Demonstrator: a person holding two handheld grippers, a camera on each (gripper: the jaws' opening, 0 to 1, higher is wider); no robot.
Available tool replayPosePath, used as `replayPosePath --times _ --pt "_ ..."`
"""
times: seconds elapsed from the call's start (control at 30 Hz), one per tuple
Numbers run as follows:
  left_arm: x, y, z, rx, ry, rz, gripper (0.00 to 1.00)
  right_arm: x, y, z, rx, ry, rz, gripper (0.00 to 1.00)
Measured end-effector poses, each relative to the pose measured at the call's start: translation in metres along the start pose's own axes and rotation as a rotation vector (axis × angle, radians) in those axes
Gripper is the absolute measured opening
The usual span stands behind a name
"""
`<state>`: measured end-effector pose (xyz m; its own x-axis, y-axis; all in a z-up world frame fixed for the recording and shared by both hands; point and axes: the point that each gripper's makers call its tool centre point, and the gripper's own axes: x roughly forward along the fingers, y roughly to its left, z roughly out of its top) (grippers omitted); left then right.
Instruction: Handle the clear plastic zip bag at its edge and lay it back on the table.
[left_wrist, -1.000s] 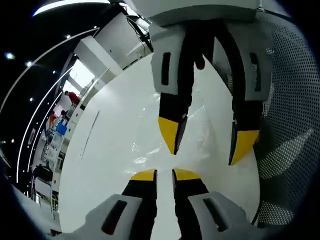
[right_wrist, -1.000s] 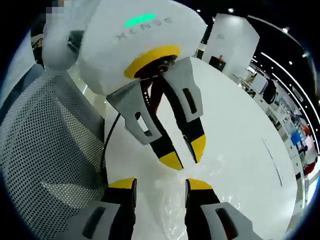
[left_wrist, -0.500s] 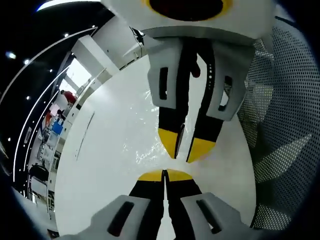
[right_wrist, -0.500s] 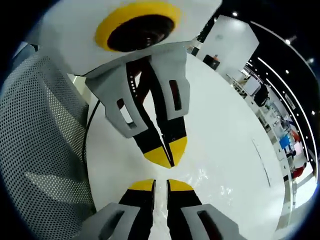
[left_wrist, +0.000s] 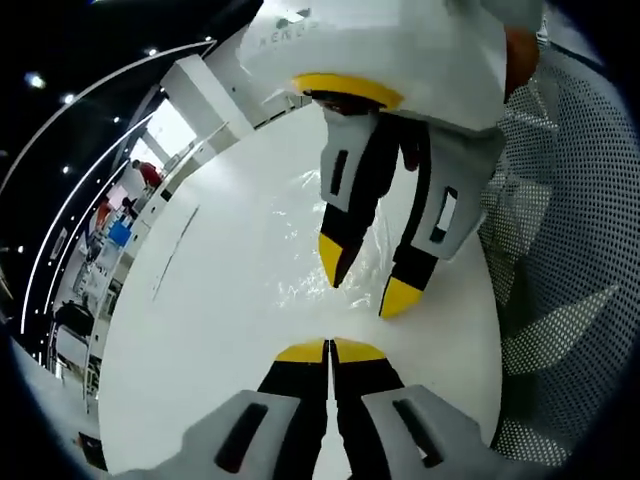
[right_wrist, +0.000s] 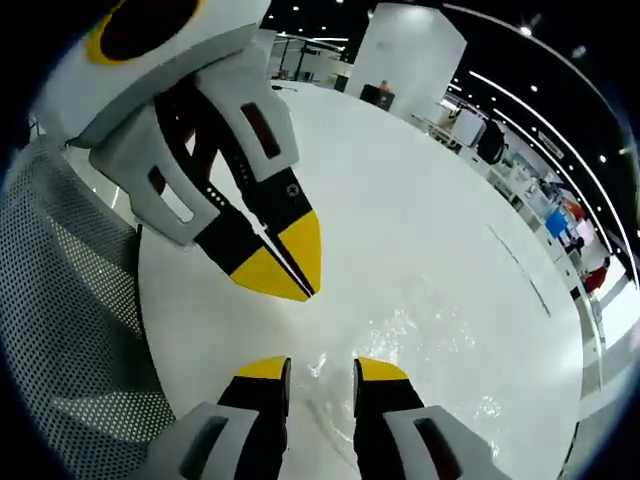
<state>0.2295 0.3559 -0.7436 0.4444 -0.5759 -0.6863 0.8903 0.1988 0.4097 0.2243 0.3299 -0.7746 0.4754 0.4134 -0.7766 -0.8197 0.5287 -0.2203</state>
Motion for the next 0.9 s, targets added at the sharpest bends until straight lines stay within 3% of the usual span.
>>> replayPosePath --times 0.07,0.2,0.4,0.9 --pt "-0.002 0.001 -0.002 -0.015 -0.001 0.004 0.00 -0.004 -0.004 0.002 0.001 0.002 -0.001 0.18" --pt "-0.004 0.000 -0.003 -0.023 0.001 0.011 0.00 -0.002 -0.005 -0.001 0.008 0.011 -0.013 0.04" --pt "-0.007 -0.001 -0.003 -0.028 -0.002 0.015 0.00 0.003 -0.005 -0.006 0.050 0.007 0.001 0.00" --pt "-0.008 0.002 -0.003 -0.018 -0.006 0.015 0.00 -0.005 -0.003 -0.007 -0.018 0.000 0.004 0.00"
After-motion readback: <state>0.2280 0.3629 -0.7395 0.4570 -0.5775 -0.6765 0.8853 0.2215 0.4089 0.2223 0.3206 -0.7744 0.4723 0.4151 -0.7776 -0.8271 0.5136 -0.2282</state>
